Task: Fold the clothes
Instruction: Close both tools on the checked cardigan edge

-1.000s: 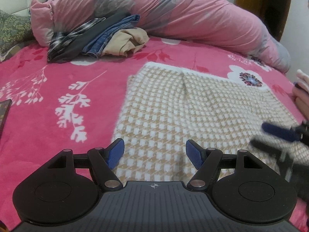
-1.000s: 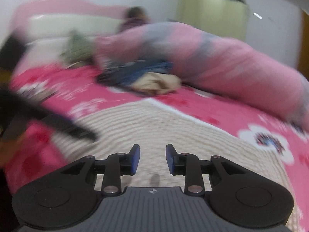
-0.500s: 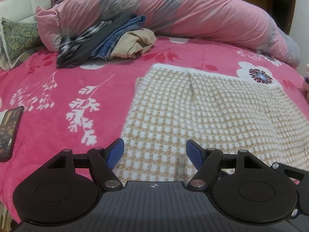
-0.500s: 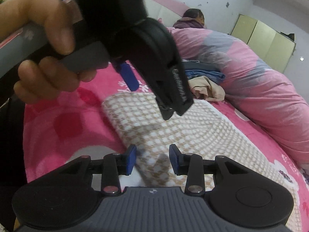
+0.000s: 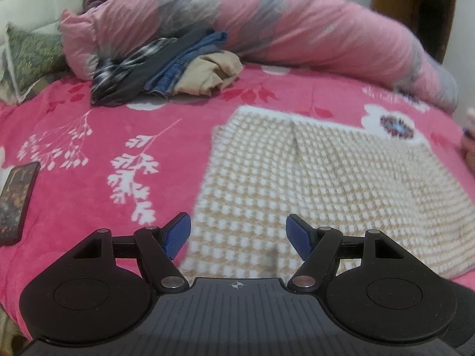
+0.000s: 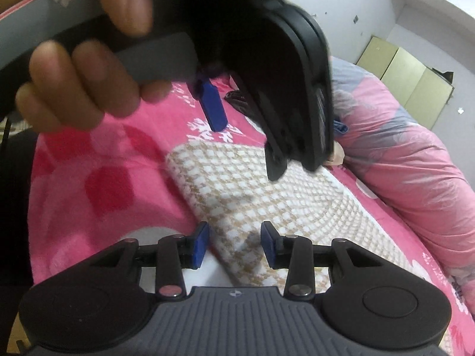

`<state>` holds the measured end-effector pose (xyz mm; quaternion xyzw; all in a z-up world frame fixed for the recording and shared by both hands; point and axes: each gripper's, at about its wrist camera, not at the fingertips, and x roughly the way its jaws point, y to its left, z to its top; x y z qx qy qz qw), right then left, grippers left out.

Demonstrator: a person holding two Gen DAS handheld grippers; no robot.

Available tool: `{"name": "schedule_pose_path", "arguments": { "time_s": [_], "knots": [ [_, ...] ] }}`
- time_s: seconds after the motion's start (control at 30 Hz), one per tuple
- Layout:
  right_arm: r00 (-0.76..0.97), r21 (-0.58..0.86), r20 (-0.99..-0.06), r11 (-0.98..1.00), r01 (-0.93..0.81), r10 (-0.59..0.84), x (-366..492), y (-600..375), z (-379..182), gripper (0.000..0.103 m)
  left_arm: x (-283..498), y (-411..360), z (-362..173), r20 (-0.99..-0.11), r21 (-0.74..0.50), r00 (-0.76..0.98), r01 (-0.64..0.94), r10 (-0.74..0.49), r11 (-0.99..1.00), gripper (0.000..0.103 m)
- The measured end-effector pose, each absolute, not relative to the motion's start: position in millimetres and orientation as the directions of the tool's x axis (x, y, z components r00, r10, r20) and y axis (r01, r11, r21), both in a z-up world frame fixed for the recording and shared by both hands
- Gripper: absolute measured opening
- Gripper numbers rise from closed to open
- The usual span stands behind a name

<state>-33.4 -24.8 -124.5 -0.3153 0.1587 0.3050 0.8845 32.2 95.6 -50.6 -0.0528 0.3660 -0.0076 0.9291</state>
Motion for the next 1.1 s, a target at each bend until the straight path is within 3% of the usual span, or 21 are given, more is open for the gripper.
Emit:
{"name": "schedule_pose_path", "arguments": {
  "time_s": [0.27, 0.6, 0.67, 0.7, 0.77, 0.93, 1.1],
  "knots": [
    [0.776, -0.524, -0.465, 0.574, -0.629, 0.427, -26.9, 4.7, -134.7, 0.042, 29.8, 161.4, -55.8, -0.693, -0.27, 0.714, -0.125, -0.103, 0.955, 0.072],
    [0.809, -0.586, -0.454, 0.559, -0.586, 0.373, -13.9, 38.9, -149.7, 0.045, 44.1, 187.9, -84.1, -0.669, -0.52, 0.665, -0.1, -0.331, 0.849, 0.072],
    [0.814, -0.561, -0.452, 0.594, -0.577, 0.364, -9.6, 40.4, -147.3, 0.039, 49.6, 188.3, -88.6, -0.662, -0.547, 0.656, -0.09, -0.363, 0.833, 0.072],
    [0.823, -0.552, -0.439, 0.614, -0.564, 0.361, -8.9, 40.6, -145.9, 0.029, 53.3, 189.3, -90.6, -0.656, -0.563, 0.652, -0.087, -0.38, 0.822, 0.072],
    [0.839, -0.537, -0.407, 0.648, -0.54, 0.362, -11.3, 37.9, -142.9, 0.023, 61.0, 193.0, -93.6, -0.642, -0.598, 0.644, -0.081, -0.416, 0.797, 0.072],
    [0.858, -0.455, -0.359, 0.734, -0.505, 0.368, -17.9, 23.3, -123.7, 0.02, 86.6, 206.2, -98.0, -0.593, -0.696, 0.62, -0.074, -0.514, 0.714, 0.072],
    [0.844, -0.354, -0.37, 0.781, -0.514, 0.388, -16.6, 9.7, -106.5, 0.02, 129.3, 206.8, -105.6, -0.559, -0.77, 0.568, -0.083, -0.605, 0.633, 0.075]
  ]
}}
